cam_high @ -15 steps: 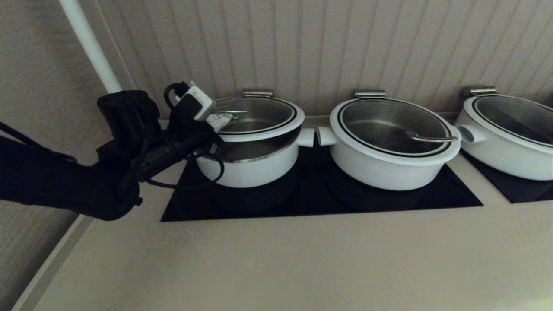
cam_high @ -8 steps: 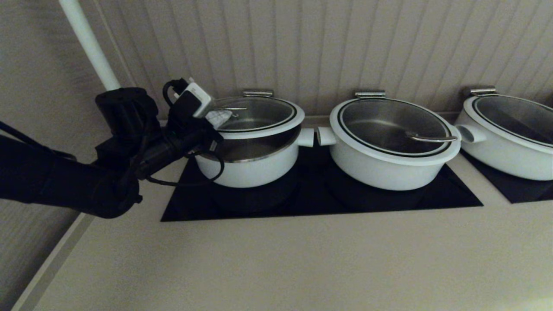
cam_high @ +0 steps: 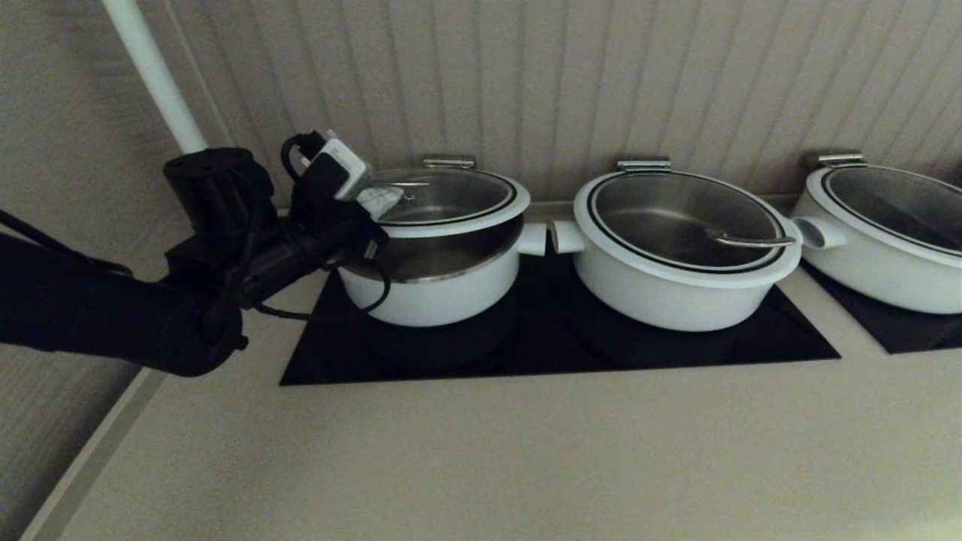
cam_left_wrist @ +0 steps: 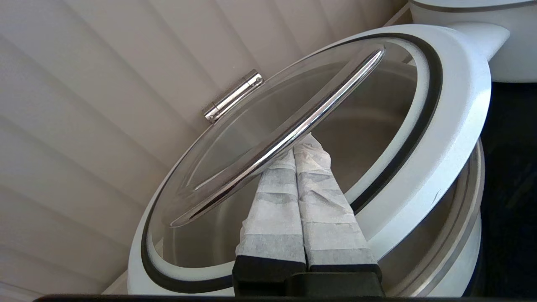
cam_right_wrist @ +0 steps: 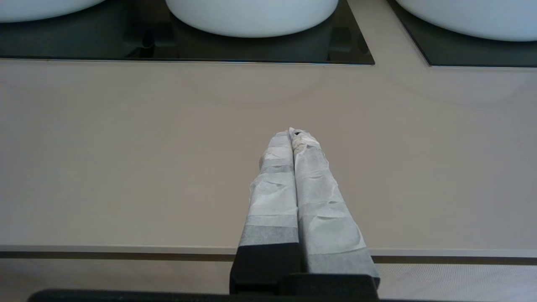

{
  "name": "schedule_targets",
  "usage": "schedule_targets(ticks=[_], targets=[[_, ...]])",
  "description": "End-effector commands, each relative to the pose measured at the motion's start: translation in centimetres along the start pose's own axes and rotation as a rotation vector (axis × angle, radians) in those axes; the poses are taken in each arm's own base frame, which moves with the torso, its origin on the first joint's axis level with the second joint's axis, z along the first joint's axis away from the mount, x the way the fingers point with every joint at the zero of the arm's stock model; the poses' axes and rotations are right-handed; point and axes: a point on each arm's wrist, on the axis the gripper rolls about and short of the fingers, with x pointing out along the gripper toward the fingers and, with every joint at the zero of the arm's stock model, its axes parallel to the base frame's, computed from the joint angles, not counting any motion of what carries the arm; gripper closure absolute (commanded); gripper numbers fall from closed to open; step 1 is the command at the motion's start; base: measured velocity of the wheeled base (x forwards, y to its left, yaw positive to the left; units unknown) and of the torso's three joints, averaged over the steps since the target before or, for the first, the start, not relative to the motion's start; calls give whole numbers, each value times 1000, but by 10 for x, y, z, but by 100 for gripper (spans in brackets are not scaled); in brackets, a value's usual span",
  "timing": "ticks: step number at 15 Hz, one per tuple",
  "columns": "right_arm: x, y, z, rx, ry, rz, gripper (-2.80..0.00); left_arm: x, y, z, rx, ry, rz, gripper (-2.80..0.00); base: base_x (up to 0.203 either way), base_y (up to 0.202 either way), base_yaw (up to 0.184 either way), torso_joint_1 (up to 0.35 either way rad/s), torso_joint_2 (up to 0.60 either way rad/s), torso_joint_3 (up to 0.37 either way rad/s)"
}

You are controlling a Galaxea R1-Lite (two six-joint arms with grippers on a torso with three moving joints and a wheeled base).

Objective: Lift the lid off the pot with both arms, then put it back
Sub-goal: Hold the pot lid with the right arm

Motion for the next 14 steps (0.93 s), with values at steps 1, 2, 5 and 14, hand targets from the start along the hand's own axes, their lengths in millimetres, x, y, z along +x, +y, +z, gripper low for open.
schedule_targets(ticks=[1, 2, 5, 14], targets=[[0, 0, 0, -1, 1, 0, 0, 1, 0, 0, 3, -2, 0, 0, 0, 0, 0, 0, 0, 0], [0, 0, 0, -1, 1, 0, 0, 0, 0, -1, 2, -1, 1, 0, 0, 0, 0, 0, 0, 0], [0, 0, 0, -1, 1, 2, 0, 0, 1, 0, 3, -3, 4, 0, 0, 0, 0, 0, 0, 0], [0, 0, 0, -7, 1, 6, 0, -1, 2, 0, 5, -4, 8, 0, 0, 0, 0, 0, 0, 0]])
